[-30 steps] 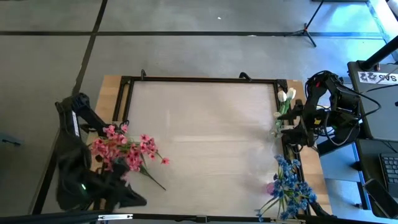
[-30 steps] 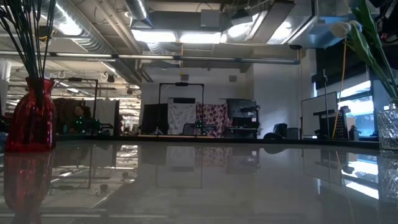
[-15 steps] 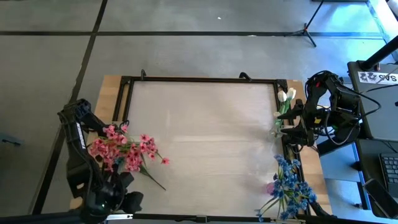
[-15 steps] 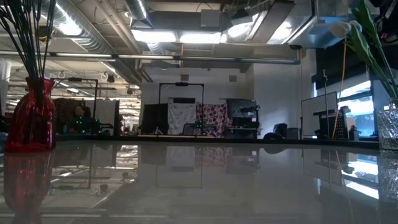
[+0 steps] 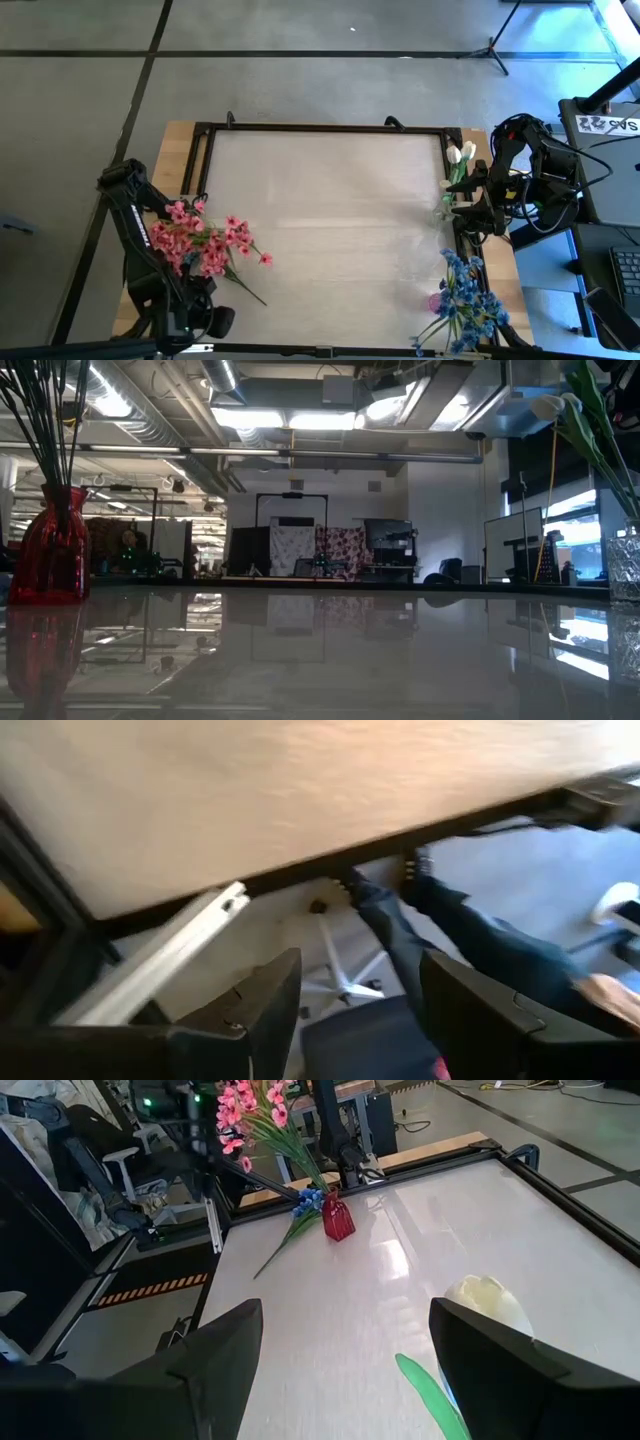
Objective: Sort flowers into vase by color
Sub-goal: Put the blue flowers into the violet vase
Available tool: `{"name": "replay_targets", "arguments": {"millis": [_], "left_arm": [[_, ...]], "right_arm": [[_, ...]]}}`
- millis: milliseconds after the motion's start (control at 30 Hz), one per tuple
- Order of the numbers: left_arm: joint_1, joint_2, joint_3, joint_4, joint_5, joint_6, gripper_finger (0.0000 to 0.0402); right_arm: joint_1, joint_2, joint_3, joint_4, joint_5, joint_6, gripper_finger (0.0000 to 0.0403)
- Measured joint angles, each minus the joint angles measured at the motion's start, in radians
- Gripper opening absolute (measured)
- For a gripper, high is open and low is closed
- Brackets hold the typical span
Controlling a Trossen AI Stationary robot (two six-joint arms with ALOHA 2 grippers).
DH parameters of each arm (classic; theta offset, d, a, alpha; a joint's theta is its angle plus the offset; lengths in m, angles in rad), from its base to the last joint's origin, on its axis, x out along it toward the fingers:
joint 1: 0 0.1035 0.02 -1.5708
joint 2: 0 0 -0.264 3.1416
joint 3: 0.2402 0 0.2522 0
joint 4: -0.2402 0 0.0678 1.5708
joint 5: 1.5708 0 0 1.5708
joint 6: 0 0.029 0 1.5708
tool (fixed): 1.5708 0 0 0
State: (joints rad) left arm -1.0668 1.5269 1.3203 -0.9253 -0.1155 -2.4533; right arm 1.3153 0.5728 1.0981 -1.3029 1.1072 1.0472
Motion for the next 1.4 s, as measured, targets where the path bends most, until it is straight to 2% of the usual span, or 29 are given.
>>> {"name": "replay_targets", "arguments": {"millis": [300, 500, 767, 1033, 1233, 1400], "left_arm": [[-0.049, 0.0, -0.071, -0.037, 0.012, 0.075, 0.02], [-0.117, 0.0, -0.074, -0.186, -0.099, 0.073, 0.02], [-0.123, 0.004, -0.081, -0.435, -0.205, 0.097, 0.02], [-0.082, 0.005, -0.215, -0.352, -0.286, 0.083, 0.0199], [-0.05, 0.005, -0.291, -0.334, -0.393, 0.11, 0.0199], [-0.023, 0.005, -0.381, -0.251, -0.419, 0.118, 0.0199]], "right_arm": [[0.0, 0.0, 0.0, 0.004, 0.0, 0.027, 0.0287], [0.0, 0.0, 0.0, 0.015, 0.0, 0.029, 0.0287], [0.0, 0.0, 0.0, 0.011, 0.003, 0.071, 0.0287], [0.0, 0.0, 0.0, 0.012, 0.007, 0.13, 0.0287], [0.0, 0.0, 0.0, 0.015, 0.007, 0.138, 0.0287], [0.0, 0.0, 0.0, 0.012, 0.007, 0.143, 0.0287]]}}
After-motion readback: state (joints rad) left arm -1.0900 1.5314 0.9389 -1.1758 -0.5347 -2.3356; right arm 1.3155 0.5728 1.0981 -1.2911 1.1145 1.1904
